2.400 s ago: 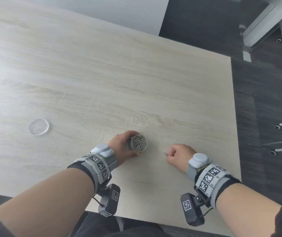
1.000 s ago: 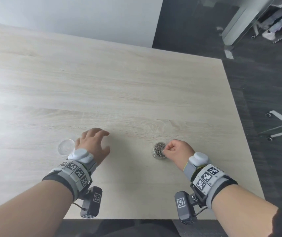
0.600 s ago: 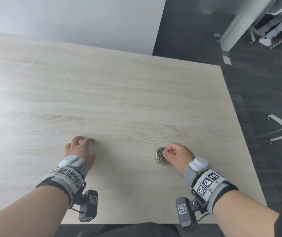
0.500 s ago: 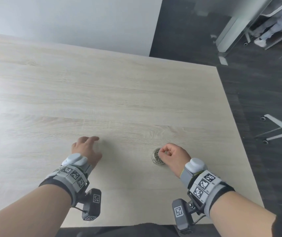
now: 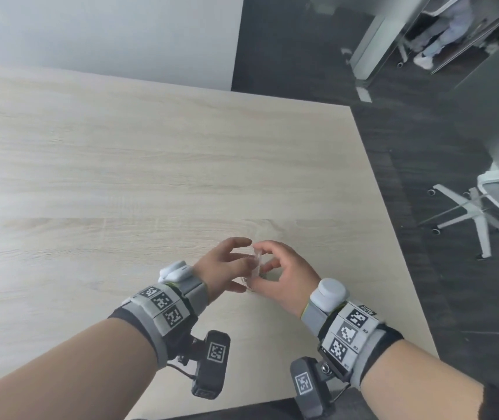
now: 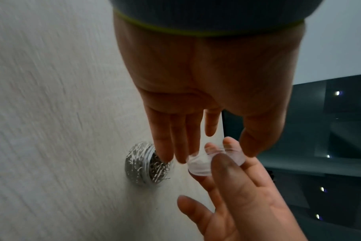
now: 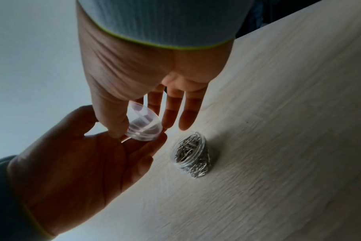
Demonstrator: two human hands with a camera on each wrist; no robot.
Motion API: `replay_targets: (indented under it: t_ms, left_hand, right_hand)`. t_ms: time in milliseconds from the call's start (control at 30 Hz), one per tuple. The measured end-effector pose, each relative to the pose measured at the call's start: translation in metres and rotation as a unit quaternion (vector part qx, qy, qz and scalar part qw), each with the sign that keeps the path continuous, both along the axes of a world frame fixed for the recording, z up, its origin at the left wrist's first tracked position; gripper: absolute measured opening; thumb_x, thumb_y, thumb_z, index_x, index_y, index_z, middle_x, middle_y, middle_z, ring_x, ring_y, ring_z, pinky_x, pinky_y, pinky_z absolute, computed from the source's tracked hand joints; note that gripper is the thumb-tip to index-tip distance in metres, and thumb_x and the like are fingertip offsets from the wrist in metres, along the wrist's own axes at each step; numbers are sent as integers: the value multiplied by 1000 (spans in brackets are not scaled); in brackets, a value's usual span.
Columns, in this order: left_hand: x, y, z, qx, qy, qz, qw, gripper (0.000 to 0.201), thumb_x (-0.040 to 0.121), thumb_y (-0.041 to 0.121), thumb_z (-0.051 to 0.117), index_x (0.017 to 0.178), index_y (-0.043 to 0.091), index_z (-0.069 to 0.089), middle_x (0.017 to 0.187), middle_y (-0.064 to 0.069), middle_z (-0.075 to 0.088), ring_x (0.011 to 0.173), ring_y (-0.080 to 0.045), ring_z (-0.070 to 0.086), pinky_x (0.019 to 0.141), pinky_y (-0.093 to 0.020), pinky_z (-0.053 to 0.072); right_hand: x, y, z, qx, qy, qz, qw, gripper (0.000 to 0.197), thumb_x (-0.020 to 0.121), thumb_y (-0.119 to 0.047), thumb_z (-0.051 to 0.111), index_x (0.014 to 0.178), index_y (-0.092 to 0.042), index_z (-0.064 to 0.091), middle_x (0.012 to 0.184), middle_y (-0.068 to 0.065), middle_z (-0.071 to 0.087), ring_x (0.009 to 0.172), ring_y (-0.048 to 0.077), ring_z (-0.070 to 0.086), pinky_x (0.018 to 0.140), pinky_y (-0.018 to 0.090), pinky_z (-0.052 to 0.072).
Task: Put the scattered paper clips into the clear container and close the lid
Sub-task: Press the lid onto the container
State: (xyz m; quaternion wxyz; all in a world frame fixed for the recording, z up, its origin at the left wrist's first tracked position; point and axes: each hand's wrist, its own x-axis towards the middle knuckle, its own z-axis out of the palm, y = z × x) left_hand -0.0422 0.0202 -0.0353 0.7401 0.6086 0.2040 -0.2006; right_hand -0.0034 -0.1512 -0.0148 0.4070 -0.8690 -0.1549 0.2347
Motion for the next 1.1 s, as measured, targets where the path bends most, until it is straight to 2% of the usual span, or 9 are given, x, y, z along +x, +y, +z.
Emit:
replay_targets:
  t_ms: [67, 133, 267, 333, 500, 700, 833, 1000, 1100]
  left_hand:
    - [0, 0, -10, 71, -20, 12, 997, 41, 85, 15, 64, 122, 30, 59, 118, 3, 70, 105, -14, 67, 81, -31, 55]
    - [-1, 2, -23, 222, -52, -35, 973, 48, 81, 13, 63, 124, 32, 56, 125, 7, 62, 113, -14, 59, 86, -27, 49]
    - [-7, -2, -41, 442, -53, -233, 865, 84, 66, 43, 69, 141, 45, 32, 143, 13, 35, 129, -17, 37, 103, -40, 41]
    - [-7, -6, -48, 473, -50, -249, 844, 96, 60, 59, 71, 143, 49, 24, 144, 14, 29, 132, -17, 31, 106, -40, 36]
    - [-7, -14, -53, 493, -55, -230, 837, 95, 54, 73, 69, 137, 55, 27, 148, 12, 25, 137, -20, 25, 107, -42, 30]
    - [-9, -18, -58, 487, -51, -197, 850, 78, 57, 76, 66, 128, 55, 40, 153, 17, 20, 139, -20, 23, 107, -45, 29]
    - [-9, -16, -59, 480, -60, -191, 854, 74, 58, 75, 66, 126, 56, 42, 152, 18, 21, 139, -19, 22, 105, -44, 29]
    - [-10, -16, -60, 491, -59, -201, 845, 73, 63, 70, 66, 130, 57, 39, 155, 17, 18, 141, -20, 21, 107, -44, 28]
    - [-11, -15, -61, 483, -65, -198, 851, 70, 66, 71, 66, 129, 59, 40, 155, 17, 19, 141, -20, 20, 107, -44, 26]
  right_hand:
    - [5, -10, -6, -37, -19, -17, 999, 54, 70, -42, 75, 119, -45, 51, 116, -27, 50, 92, -4, 59, 81, 21, 49]
    - [10, -19, -16, -91, -38, -28, 995, 57, 69, -41, 73, 122, -43, 51, 119, -24, 48, 91, 1, 60, 83, 27, 50]
    - [13, -23, -32, -164, -34, 50, 985, 67, 72, -38, 71, 133, -36, 45, 133, -11, 47, 112, 13, 55, 95, 30, 46]
    - [13, -19, -39, -171, -48, 99, 979, 68, 72, -35, 71, 134, -30, 44, 134, -6, 48, 119, 15, 51, 100, 30, 43]
    - [12, -7, -45, -175, -76, 149, 970, 64, 72, -29, 69, 132, -28, 47, 132, -6, 46, 117, 18, 50, 98, 32, 44]
    - [19, -1, -38, -255, -123, 252, 925, 62, 77, -31, 66, 134, -33, 43, 135, -8, 44, 120, 22, 42, 98, 39, 42]
    - [20, 2, -35, -256, -117, 280, 918, 60, 77, -23, 68, 131, -32, 46, 129, -4, 44, 116, 24, 44, 92, 40, 46]
    - [24, 6, -36, -313, -91, 236, 916, 63, 72, -53, 67, 124, -24, 45, 121, 0, 48, 106, 25, 51, 84, 35, 46]
    - [24, 7, -37, -327, -82, 218, 916, 61, 71, -58, 65, 116, -22, 45, 114, 0, 52, 101, 25, 54, 80, 36, 47]
